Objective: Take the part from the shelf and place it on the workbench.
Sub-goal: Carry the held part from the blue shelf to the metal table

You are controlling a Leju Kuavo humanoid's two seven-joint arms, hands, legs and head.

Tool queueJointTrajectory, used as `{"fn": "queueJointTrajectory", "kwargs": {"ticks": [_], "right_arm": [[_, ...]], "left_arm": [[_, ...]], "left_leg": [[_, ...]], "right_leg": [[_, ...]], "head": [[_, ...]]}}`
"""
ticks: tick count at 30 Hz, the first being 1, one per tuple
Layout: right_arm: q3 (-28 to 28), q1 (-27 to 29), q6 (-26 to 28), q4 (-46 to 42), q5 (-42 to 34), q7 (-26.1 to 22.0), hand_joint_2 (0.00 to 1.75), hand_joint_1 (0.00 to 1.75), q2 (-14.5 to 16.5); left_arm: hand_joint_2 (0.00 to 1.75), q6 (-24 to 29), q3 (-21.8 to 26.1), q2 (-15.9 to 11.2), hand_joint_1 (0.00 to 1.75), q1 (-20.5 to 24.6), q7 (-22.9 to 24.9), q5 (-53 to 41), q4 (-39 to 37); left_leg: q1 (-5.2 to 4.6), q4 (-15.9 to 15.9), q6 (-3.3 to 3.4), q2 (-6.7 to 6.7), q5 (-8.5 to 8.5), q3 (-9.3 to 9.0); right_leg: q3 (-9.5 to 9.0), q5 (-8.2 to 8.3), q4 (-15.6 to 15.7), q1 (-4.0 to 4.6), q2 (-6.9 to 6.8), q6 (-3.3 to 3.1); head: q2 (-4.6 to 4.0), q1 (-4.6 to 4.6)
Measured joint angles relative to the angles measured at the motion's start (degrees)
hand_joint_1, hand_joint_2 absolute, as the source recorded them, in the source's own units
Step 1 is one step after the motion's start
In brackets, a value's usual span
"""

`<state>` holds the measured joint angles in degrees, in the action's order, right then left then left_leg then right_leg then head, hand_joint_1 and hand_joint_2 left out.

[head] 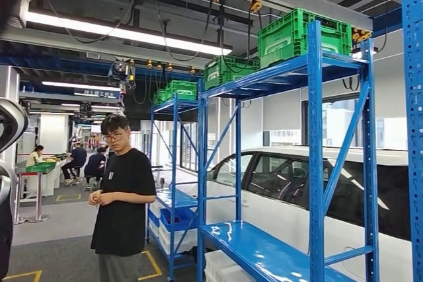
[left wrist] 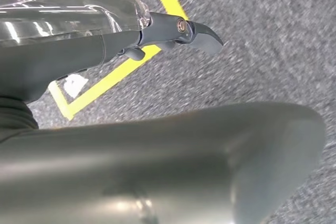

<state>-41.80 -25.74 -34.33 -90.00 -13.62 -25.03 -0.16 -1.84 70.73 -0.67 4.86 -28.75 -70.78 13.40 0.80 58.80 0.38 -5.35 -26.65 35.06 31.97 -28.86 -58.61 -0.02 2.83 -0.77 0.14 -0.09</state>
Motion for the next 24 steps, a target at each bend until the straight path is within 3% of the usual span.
{"fn": "queueJointTrajectory", "kwargs": {"ticks": [2,3,6,7,9,11,13,15,17,19,21,22,23,24], "right_arm": [[-0.10,-0.17,-0.08,0.09,0.00,0.01,1.75,1.75,0.11],[-0.13,-0.21,-0.15,0.13,0.00,0.01,1.75,1.75,0.16],[-0.22,-0.06,-0.34,0.52,0.01,0.01,1.75,1.75,0.08],[-0.27,0.01,-0.39,0.69,0.00,0.01,1.75,1.75,0.03],[-0.38,0.08,-0.44,0.87,-0.04,-0.08,1.75,1.75,0.01],[-0.41,0.09,-0.43,0.91,-0.13,-0.26,1.75,1.75,0.00],[-0.37,0.20,-0.42,0.90,-0.18,-0.39,1.75,1.75,-0.01],[-0.36,0.41,-0.43,0.91,-0.18,-0.43,1.75,1.75,-0.01],[-0.35,0.52,-0.44,0.90,-0.19,-0.46,1.75,1.75,-0.01],[-0.31,0.66,-0.44,0.90,-0.19,-0.53,1.75,1.75,-0.07],[-0.28,1.13,-0.44,0.93,-0.19,-0.65,1.75,1.75,-0.15],[-0.29,1.44,-0.44,0.95,-0.19,-0.72,1.75,1.75,-0.19],[-0.30,1.70,-0.44,0.97,-0.19,-0.78,1.75,1.75,-0.20],[-0.30,1.86,-0.44,0.97,-0.16,-0.86,1.75,1.75,-0.21]], "left_arm": [[1.75,-0.01,0.12,-0.01,0.00,-0.21,-0.05,0.10,0.00],[1.75,0.01,0.18,-0.03,0.00,-0.18,-0.06,0.21,0.00],[1.75,0.05,0.33,-0.08,0.00,0.18,-0.02,0.48,0.00],[1.75,0.05,0.37,-0.09,0.00,0.18,0.05,0.49,0.00],[1.75,0.12,0.42,-0.13,0.00,0.05,0.40,0.48,0.00],[1.75,0.32,0.49,-0.17,0.00,0.05,0.84,0.44,0.00],[1.75,0.46,0.56,-0.17,0.00,0.17,1.08,0.40,0.00],[1.75,0.49,0.62,-0.17,0.00,0.00,1.19,0.40,0.00],[1.75,0.51,0.67,-0.18,0.00,-0.31,1.23,0.40,0.00],[1.75,0.51,0.67,-0.19,0.00,-0.26,1.25,0.40,0.00],[1.75,0.51,0.67,-0.19,0.00,-0.12,1.33,0.38,0.00],[1.75,0.51,0.67,-0.19,0.00,-0.13,1.39,0.35,0.00],[1.75,0.51,0.68,-0.19,0.00,-0.18,1.45,0.33,0.00],[1.75,0.52,0.68,-0.19,0.00,-0.23,1.50,0.32,0.00]], "left_leg": [[-0.14,0.69,-0.57,1.04,-0.68,0.52],[-0.20,2.44,-0.86,2.07,-1.91,1.30],[0.08,11.98,-1.67,4.20,-6.52,5.45],[0.24,13.69,-1.84,4.44,-6.77,6.15],[0.53,10.93,-2.05,5.05,-4.34,4.52],[0.42,3.78,-2.02,6.94,-1.28,0.82],[0.01,0.04,-1.43,8.37,-0.58,-0.89],[-0.24,-0.17,-0.60,7.81,-0.78,-0.79],[-0.16,-0.31,0.12,6.93,-0.60,-0.78],[-0.02,-0.42,0.72,6.06,-0.43,-0.82],[-0.18,-0.41,1.04,4.96,-0.40,-0.81],[-0.31,-0.39,1.11,4.36,-0.40,-0.83],[-0.45,-0.38,1.15,3.75,-0.40,-0.87],[-0.58,-0.37,1.16,3.12,-0.39,-0.94]], "right_leg": [[-0.32,0.12,1.04,-0.32,-1.06,-0.26],[-0.49,0.20,1.54,-0.48,-1.68,-0.41],[-0.50,0.26,1.61,-0.48,-3.54,-0.56],[-0.49,0.23,1.60,-0.48,-4.13,-0.53],[-0.56,0.10,1.54,-0.52,-5.16,-0.34],[-0.71,-0.20,1.35,-0.39,-6.07,0.16],[-0.68,-0.44,1.11,-0.10,-6.83,0.77],[-0.72,-0.53,1.08,-0.03,-7.68,1.25],[-0.61,-1.64,0.16,-0.25,-7.04,1.77],[1.44,-4.87,-4.88,-0.42,-4.74,2.07],[5.05,-8.12,-12.69,-0.43,-3.44,2.00],[6.29,-8.56,-15.12,-0.39,-3.26,1.88],[6.61,-7.88,-15.47,-0.32,-3.15,1.69],[5.86,-6.14,-13.51,-0.22,-2.92,1.36]], "head": [[-0.01,0.01],[-0.01,0.02],[-0.01,0.03],[-0.01,0.03],[-0.01,0.03],[-0.01,0.03],[-0.01,0.03],[-0.01,0.03],[-0.01,0.03],[-0.01,0.03],[-0.01,0.03],[-0.01,0.03],[-0.01,0.03],[-0.01,0.03]]}}
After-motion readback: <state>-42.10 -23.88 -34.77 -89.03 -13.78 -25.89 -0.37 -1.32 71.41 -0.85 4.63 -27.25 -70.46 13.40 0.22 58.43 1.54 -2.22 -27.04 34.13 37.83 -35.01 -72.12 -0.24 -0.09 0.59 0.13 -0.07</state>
